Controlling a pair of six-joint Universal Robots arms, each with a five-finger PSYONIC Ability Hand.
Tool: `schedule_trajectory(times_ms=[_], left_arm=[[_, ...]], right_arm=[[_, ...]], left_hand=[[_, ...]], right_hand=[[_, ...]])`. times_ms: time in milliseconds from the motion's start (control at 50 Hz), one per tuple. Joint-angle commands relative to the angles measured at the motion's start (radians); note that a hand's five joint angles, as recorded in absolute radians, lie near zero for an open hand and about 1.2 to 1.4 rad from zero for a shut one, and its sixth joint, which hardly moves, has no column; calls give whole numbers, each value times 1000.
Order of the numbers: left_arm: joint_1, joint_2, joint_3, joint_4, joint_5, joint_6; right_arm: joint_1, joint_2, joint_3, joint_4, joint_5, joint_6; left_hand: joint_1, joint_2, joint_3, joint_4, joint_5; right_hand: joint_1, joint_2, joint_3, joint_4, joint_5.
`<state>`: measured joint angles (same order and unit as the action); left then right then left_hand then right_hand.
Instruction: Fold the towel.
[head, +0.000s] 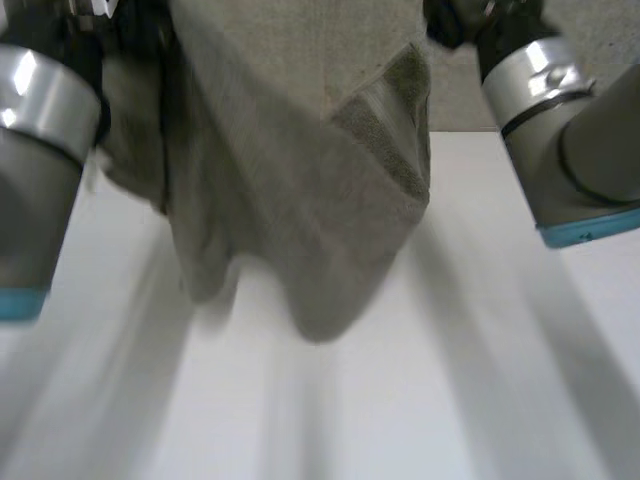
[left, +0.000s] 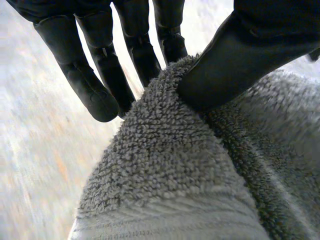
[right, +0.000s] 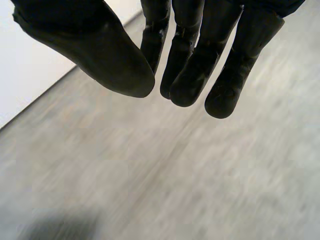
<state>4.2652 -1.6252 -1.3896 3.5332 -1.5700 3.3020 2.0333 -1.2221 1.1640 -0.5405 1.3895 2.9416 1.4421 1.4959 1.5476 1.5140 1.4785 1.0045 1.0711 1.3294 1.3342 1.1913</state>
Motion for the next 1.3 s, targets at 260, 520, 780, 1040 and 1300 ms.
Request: schedule_trajectory(times_ms=[260,520,780,1040,1300], left_arm=[[5,-42,-520,140,-7,54],[-65,69,-712,170,114,148],[-111,367,-815,150,114,145],[-105,571,-855,144,110,136],[-30,490,-842,162,114,137]], right_arm=[[-120,-14,503,307,-190,-393],[-120,13,548,317,-173,-391],[24,70,373,375,-181,-312],[194,462,-48,563,-144,-225],[171,280,3,557,29,-194]], left_hand=[[-46,-100,-151,-118,-257],[-46,-100,-151,-118,-257],[-46,-100,-151,-118,-257],[-46,-100,-151,-118,-257],[-46,-100,-151,-118,-257]], right_hand=[[392,325,67,62,30],[-664,-731,-989,-994,-1025],[-679,-745,-1004,-1008,-1040],[-612,-679,-937,-942,-973],[392,325,67,62,30]])
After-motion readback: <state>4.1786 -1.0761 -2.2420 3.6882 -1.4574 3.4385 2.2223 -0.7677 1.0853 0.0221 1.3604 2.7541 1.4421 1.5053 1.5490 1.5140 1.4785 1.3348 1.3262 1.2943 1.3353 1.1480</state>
